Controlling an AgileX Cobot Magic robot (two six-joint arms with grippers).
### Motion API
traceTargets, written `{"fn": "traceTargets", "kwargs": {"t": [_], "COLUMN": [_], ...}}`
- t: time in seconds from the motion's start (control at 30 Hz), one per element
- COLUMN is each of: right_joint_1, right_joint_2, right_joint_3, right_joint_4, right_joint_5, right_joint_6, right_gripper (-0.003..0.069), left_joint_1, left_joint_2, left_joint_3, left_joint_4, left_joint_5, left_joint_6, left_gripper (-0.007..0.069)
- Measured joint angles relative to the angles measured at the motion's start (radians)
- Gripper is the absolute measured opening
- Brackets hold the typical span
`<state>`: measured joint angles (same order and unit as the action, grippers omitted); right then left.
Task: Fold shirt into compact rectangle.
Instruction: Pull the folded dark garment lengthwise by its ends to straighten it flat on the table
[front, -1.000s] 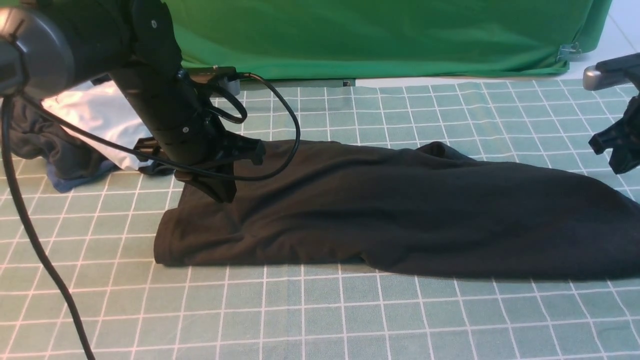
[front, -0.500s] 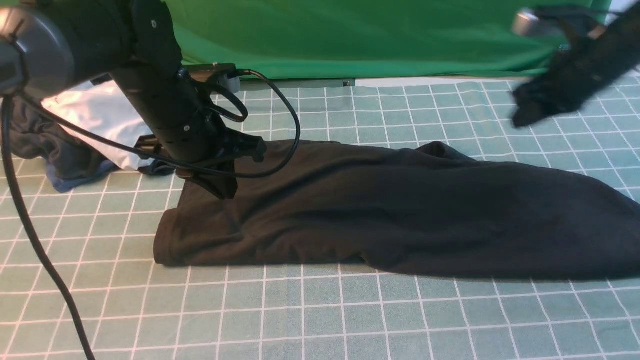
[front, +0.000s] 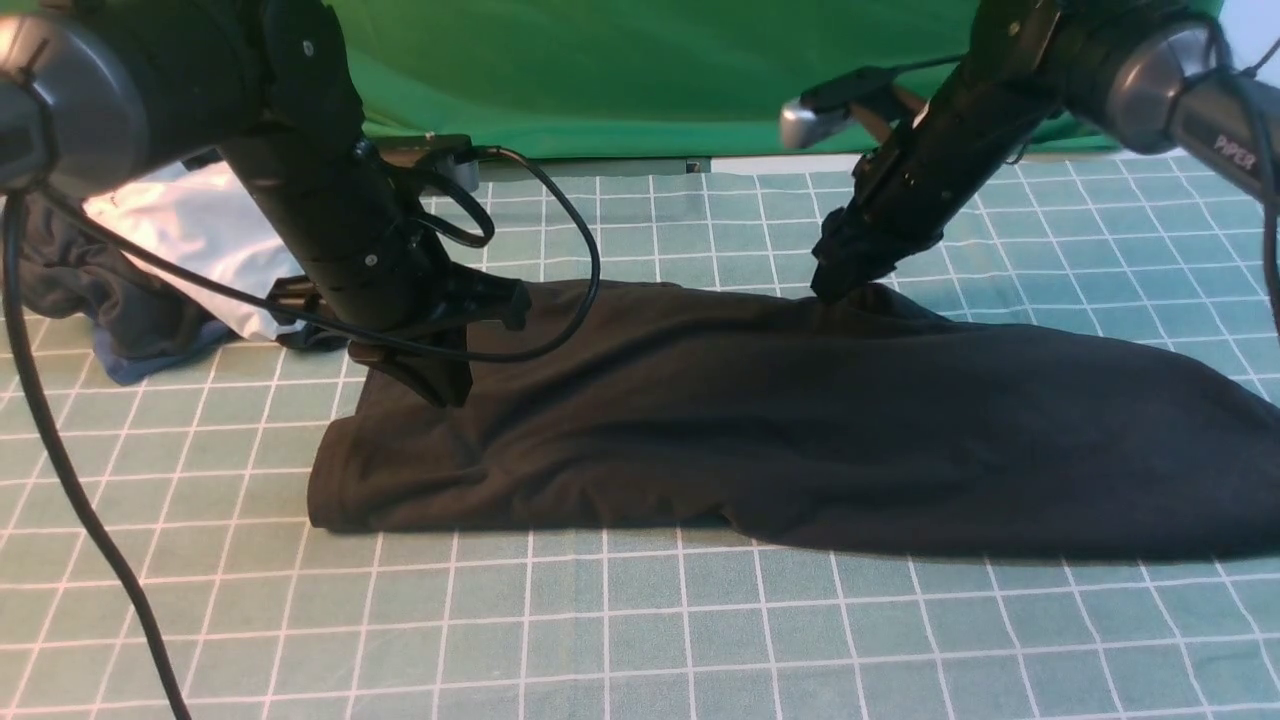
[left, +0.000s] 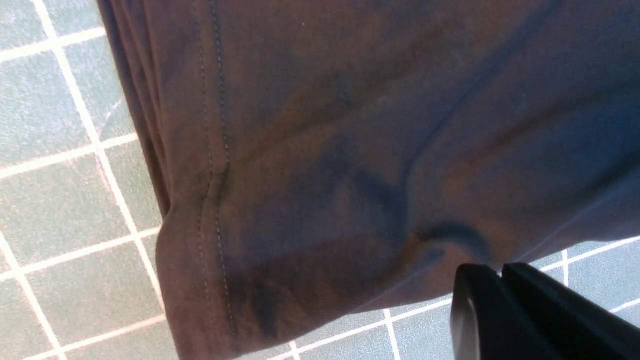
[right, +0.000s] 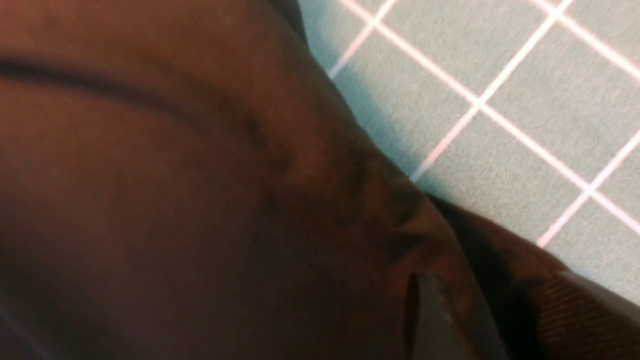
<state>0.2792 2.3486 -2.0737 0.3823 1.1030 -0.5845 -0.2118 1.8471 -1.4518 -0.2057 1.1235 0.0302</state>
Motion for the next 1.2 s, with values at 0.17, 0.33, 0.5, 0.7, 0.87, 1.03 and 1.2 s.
{"fn": "traceTargets", "kwargs": {"t": [0.17, 0.33, 0.5, 0.7, 0.87, 1.03, 1.2], "right_joint_1": [0.0, 0.005, 0.021, 0.021, 0.021, 0.019, 0.006], "right_joint_2": [0.024, 0.041, 0.055, 0.058, 0.061, 0.061, 0.065], "right_joint_3": [0.0, 0.0, -0.002, -0.026, -0.123, -0.169, -0.169], "right_joint_4": [-0.045, -0.052, -0.058, -0.058, -0.063, -0.064, -0.065], "right_joint_5": [0.01, 0.042, 0.041, 0.031, 0.081, 0.096, 0.07], "right_joint_6": [0.0, -0.008, -0.024, -0.026, -0.026, -0.026, -0.026], "right_gripper": [0.0299, 0.0299, 0.026, 0.004, 0.0025, 0.0023, 0.0023], "left_joint_1": [0.0, 0.0, 0.0, 0.0, 0.0, 0.0, 0.0], "left_joint_2": [0.0, 0.0, 0.0, 0.0, 0.0, 0.0, 0.0], "left_joint_3": [0.0, 0.0, 0.0, 0.0, 0.0, 0.0, 0.0], "left_joint_4": [0.0, 0.0, 0.0, 0.0, 0.005, 0.007, 0.018], "left_joint_5": [0.0, -0.013, -0.02, -0.02, -0.024, -0.025, -0.02], "left_joint_6": [0.0, -0.001, -0.001, -0.001, -0.001, -0.001, -0.001], "left_gripper": [0.0008, 0.0008, 0.0008, 0.0008, 0.0008, 0.0008, 0.0008]}}
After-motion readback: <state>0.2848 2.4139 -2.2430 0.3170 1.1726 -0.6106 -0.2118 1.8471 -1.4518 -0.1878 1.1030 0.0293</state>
